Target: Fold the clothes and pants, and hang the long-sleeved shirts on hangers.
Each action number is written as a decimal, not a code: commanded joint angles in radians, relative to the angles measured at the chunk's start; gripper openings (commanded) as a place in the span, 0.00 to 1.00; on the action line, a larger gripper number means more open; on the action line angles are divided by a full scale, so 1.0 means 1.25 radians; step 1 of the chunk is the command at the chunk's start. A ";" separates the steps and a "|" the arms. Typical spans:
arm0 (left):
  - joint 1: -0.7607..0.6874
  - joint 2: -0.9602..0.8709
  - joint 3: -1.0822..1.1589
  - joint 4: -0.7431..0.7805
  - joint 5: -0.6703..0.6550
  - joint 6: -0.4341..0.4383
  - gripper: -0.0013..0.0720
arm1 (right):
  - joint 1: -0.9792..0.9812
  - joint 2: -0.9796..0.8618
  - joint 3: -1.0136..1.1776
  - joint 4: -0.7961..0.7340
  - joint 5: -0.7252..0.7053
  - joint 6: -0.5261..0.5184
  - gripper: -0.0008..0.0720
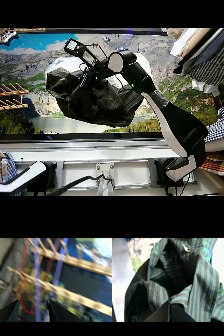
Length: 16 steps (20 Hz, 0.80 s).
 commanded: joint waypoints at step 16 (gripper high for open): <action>-0.010 -0.439 0.333 0.002 -0.046 0.053 0.49 | 0.001 0.000 0.000 -0.011 0.003 0.022 0.05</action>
